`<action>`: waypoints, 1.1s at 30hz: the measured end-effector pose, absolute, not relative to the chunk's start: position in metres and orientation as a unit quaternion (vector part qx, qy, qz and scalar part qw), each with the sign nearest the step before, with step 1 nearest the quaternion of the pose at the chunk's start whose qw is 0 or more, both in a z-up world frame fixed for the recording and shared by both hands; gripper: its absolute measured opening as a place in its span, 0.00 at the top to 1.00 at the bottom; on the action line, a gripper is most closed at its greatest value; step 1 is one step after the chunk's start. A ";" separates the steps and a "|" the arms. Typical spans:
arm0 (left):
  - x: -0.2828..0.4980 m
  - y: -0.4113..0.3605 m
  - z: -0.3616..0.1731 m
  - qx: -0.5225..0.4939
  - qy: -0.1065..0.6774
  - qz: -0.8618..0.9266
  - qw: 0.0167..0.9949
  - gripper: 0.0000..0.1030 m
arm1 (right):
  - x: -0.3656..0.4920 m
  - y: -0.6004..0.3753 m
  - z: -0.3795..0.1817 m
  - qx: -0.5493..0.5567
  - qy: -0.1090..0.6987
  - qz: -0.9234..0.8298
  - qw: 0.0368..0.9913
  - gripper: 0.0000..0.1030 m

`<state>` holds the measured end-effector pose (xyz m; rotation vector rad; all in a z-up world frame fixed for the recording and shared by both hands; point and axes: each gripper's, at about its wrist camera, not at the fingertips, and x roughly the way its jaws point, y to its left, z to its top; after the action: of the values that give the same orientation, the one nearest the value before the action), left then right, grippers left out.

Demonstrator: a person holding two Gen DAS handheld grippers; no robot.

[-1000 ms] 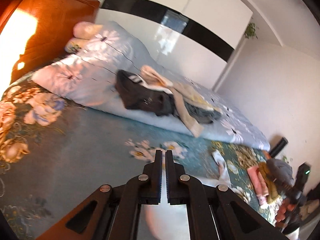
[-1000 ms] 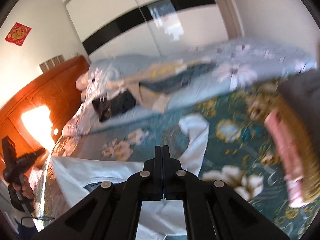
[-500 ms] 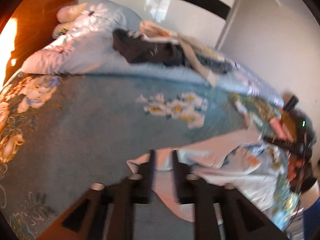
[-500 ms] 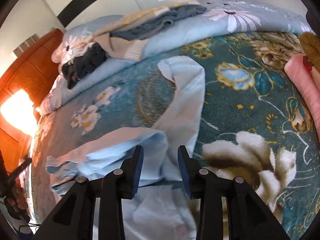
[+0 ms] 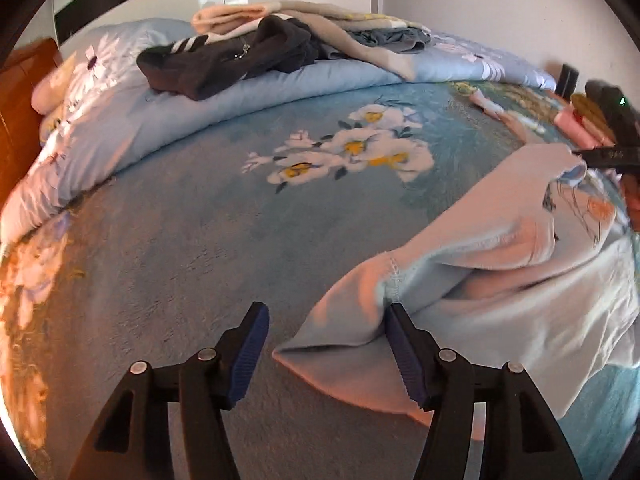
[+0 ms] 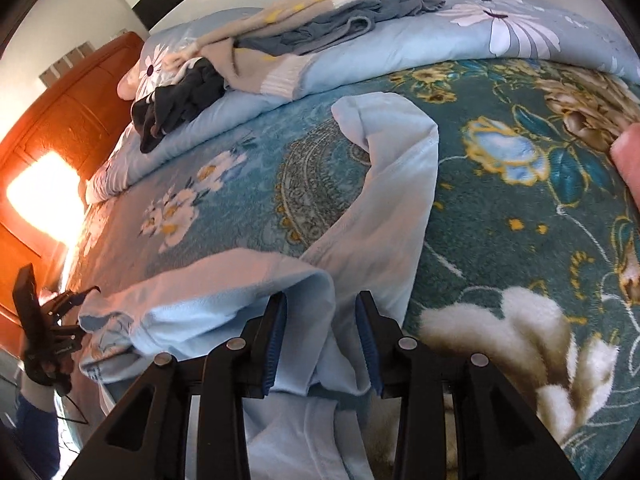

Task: Fold clothes
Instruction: 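Lift the sweatshirt by its shoulders with both grippers and shake it out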

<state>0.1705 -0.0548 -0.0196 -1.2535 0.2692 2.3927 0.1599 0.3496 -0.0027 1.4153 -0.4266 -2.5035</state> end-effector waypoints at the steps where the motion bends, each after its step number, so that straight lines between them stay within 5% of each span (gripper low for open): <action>1: 0.168 -0.055 -0.021 -0.452 0.095 0.861 0.214 0.38 | 0.157 0.349 -0.003 0.483 -0.145 -0.856 0.115 0.64; 6: 0.163 -0.050 -0.025 -0.453 0.105 0.856 0.228 0.40 | 0.150 0.340 0.000 0.475 -0.149 -0.859 0.123 0.65; 7: 0.163 -0.050 -0.025 -0.452 0.106 0.855 0.230 0.42 | 0.151 0.337 0.002 0.474 -0.150 -0.859 0.126 0.71; 9: 0.165 -0.051 -0.025 -0.456 0.093 0.853 0.236 0.70 | 0.153 0.333 0.004 0.473 -0.152 -0.859 0.126 0.95; 11: 0.169 -0.051 -0.025 -0.457 0.084 0.854 0.233 0.88 | 0.158 0.334 0.012 0.463 -0.165 -0.863 0.114 0.97; 13: 0.175 -0.052 -0.020 -0.446 0.079 0.863 0.224 0.94 | 0.163 0.336 0.024 0.448 -0.174 -0.871 0.101 0.97; 16: 0.184 -0.059 0.002 -0.413 0.053 0.884 0.210 0.96 | 0.172 0.338 0.056 0.414 -0.173 -0.890 0.087 0.98; 33: 0.290 -0.083 0.308 -0.047 0.009 0.980 0.193 0.97 | 0.302 0.311 0.365 0.105 -0.068 -0.991 0.056 0.98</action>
<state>0.2900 -0.0829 0.3084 -0.1317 0.0262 2.7503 0.3024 0.3109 0.3655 0.3190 -0.2048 -3.0048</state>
